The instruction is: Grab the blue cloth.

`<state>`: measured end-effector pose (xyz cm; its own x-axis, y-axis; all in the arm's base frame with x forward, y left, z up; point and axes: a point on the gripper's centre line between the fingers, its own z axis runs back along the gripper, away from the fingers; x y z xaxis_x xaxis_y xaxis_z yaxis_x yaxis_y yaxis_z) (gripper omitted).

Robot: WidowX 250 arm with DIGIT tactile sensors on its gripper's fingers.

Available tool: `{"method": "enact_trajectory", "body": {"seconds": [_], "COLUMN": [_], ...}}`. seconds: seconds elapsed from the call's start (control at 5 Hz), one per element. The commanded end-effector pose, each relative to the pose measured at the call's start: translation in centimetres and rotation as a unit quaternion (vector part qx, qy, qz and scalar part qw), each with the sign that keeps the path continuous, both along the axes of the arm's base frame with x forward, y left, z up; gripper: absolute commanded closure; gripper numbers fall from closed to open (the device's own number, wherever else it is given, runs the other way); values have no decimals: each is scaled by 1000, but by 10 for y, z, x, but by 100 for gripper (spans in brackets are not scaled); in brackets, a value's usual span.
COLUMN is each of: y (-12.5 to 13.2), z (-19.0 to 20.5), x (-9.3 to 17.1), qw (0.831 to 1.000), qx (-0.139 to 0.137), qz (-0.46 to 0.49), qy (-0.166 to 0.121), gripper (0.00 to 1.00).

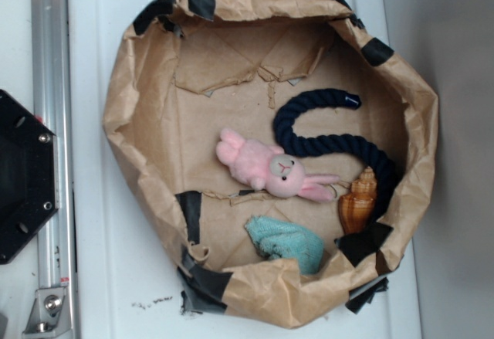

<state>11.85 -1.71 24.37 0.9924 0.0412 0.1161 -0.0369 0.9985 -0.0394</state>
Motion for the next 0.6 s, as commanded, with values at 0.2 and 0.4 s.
{"method": "enact_trajectory", "body": {"seconds": [0.2, 0.4], "y": [2, 7], "z": [-46, -72], "x": [50, 101], "qw": [999, 998], "qx": [38, 41], "qz": [-10, -29], "qy": [-12, -25], "gripper": [0, 0]}}
